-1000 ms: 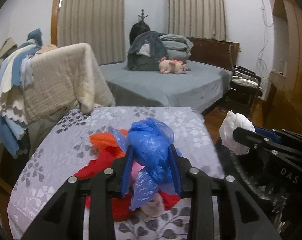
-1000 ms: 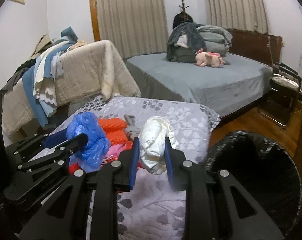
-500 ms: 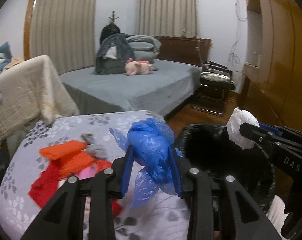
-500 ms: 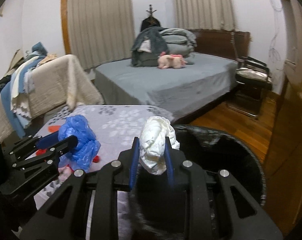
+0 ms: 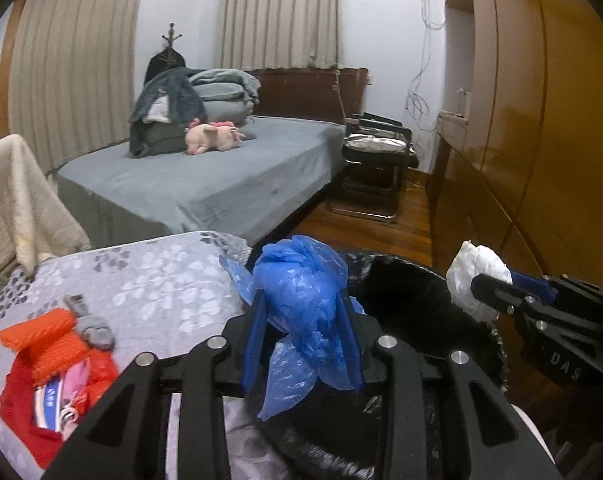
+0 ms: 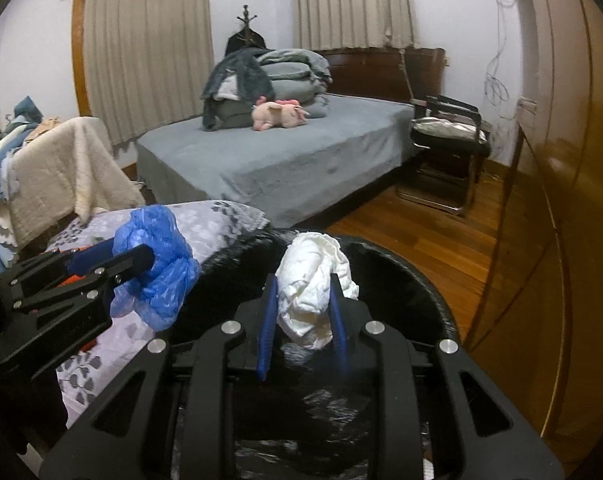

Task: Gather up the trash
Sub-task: 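Carry both bags over the black bin and open both grippers, then move both open grippers from the bin back to the pile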

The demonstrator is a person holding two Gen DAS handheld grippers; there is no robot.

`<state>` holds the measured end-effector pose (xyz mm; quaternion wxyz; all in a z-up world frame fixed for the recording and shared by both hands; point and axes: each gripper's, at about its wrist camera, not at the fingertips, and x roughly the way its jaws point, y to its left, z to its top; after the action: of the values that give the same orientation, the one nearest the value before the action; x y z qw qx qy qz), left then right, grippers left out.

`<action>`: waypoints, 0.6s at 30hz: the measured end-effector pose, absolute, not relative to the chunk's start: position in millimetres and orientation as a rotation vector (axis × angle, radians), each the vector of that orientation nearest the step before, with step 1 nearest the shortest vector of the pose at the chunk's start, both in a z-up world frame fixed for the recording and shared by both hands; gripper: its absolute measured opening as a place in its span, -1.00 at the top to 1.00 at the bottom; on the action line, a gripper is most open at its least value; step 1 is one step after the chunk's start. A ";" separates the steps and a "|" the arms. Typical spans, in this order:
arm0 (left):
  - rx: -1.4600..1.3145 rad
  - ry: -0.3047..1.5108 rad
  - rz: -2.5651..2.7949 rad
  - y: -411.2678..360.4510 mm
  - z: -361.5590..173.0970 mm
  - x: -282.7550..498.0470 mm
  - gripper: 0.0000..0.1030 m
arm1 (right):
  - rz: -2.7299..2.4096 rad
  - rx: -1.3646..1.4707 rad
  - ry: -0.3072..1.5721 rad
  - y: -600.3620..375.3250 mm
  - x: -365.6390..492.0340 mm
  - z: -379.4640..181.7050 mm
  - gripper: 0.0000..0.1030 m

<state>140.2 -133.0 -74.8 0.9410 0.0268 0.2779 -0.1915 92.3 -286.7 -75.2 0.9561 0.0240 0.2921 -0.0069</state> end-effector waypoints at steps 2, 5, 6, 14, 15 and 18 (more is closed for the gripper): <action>0.056 0.580 -0.408 -141.9 -78.3 143.0 0.33 | -0.023 0.052 0.598 -290.6 94.0 -77.6 0.53; 0.051 0.607 -0.430 -147.6 -85.7 149.8 0.32 | -0.038 0.052 0.610 -296.5 95.4 -83.6 0.48; 0.049 0.617 -0.438 -148.7 -87.8 151.4 0.31 | -0.044 0.054 0.614 -298.1 95.3 -85.6 0.48; 0.042 0.647 -0.467 -148.4 -96.8 152.9 -0.09 | -0.071 0.051 0.619 -302.7 97.0 -89.0 0.07; 0.036 0.649 -0.461 -145.0 -96.6 152.5 -0.16 | -0.075 0.052 0.616 -302.3 96.8 -88.4 0.00; 0.022 0.649 -0.441 -134.5 -95.4 151.8 -0.34 | -0.084 0.055 0.608 -301.2 95.3 -86.5 -0.32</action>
<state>151.8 -134.5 -95.4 0.9239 0.0109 0.3165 -0.2147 95.3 -301.2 -86.5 0.9529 0.0272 0.2990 -0.0416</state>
